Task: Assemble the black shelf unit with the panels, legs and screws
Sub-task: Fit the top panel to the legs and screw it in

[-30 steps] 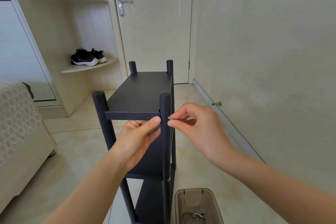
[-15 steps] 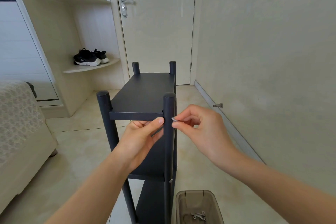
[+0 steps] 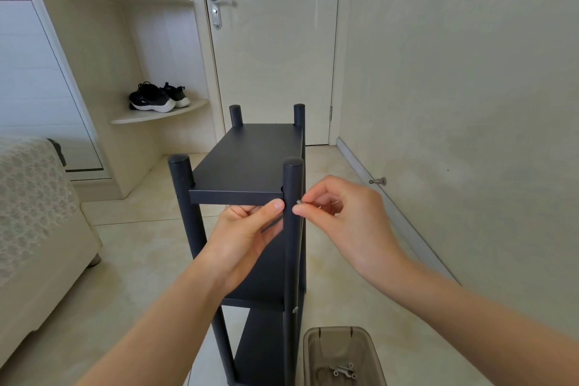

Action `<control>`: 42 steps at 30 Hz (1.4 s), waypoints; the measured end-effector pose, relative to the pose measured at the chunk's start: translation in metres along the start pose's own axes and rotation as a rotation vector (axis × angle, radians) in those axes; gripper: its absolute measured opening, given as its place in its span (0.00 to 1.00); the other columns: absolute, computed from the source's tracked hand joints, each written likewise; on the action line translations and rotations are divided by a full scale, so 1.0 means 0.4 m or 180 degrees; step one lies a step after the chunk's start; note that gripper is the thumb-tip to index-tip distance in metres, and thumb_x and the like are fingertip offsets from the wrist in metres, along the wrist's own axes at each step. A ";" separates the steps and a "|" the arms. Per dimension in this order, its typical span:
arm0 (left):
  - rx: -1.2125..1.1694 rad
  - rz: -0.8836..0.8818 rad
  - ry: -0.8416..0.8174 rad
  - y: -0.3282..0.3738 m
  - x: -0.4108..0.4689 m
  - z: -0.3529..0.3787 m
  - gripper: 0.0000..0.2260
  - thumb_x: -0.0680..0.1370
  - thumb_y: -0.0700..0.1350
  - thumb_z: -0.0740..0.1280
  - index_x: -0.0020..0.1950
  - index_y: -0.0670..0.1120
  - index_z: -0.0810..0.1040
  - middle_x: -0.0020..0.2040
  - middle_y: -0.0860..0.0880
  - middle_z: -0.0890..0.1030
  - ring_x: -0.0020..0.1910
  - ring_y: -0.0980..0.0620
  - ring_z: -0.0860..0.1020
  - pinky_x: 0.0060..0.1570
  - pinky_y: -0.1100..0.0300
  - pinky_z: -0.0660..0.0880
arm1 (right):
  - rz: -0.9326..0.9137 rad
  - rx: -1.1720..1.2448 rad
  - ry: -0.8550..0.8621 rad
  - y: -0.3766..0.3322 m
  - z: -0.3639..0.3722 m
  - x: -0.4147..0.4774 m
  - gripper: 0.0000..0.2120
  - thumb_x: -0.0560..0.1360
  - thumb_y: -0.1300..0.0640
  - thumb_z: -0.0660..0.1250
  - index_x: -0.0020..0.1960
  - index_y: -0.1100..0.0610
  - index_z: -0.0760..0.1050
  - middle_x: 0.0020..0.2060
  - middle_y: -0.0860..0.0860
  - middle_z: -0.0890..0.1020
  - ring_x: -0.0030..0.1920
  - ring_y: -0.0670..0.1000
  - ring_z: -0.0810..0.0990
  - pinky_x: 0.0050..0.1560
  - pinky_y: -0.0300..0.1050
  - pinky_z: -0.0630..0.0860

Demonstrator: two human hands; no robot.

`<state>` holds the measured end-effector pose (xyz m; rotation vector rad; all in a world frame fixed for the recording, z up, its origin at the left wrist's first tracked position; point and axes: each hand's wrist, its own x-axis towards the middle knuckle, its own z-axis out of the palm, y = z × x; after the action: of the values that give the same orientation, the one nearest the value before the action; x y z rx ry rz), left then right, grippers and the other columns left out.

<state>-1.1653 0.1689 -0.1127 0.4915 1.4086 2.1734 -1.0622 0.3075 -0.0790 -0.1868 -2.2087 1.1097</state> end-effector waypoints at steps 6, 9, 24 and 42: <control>0.0020 0.0005 0.0014 -0.002 -0.001 0.000 0.27 0.71 0.45 0.72 0.60 0.26 0.73 0.57 0.37 0.80 0.61 0.42 0.80 0.51 0.61 0.80 | -0.0012 -0.0105 0.0011 -0.004 0.004 -0.002 0.06 0.71 0.53 0.76 0.43 0.52 0.80 0.34 0.43 0.80 0.39 0.39 0.78 0.39 0.27 0.72; -0.0001 0.0008 -0.0070 -0.001 0.001 -0.002 0.23 0.72 0.45 0.71 0.58 0.29 0.76 0.54 0.39 0.83 0.57 0.46 0.83 0.51 0.61 0.80 | -0.0034 -0.0134 -0.0044 -0.006 0.008 -0.003 0.06 0.71 0.55 0.76 0.43 0.52 0.80 0.34 0.43 0.80 0.39 0.38 0.78 0.40 0.27 0.72; -0.0042 0.0005 -0.0145 0.006 -0.002 -0.006 0.19 0.75 0.43 0.69 0.59 0.30 0.77 0.55 0.40 0.85 0.58 0.46 0.83 0.62 0.54 0.78 | 0.0268 0.0425 -0.0272 -0.004 0.002 0.003 0.03 0.74 0.57 0.71 0.42 0.52 0.82 0.36 0.45 0.85 0.43 0.41 0.82 0.49 0.35 0.76; -0.0008 0.0052 -0.0047 -0.001 -0.005 -0.013 0.20 0.76 0.43 0.69 0.59 0.29 0.76 0.55 0.38 0.83 0.57 0.47 0.83 0.56 0.59 0.79 | 0.0353 0.0501 -0.0503 0.003 0.019 0.017 0.11 0.77 0.56 0.68 0.58 0.48 0.73 0.43 0.46 0.80 0.44 0.46 0.79 0.47 0.40 0.74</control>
<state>-1.1665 0.1641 -0.1150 0.5188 1.3984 2.1799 -1.0723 0.3061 -0.0797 -0.1598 -2.2581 1.3963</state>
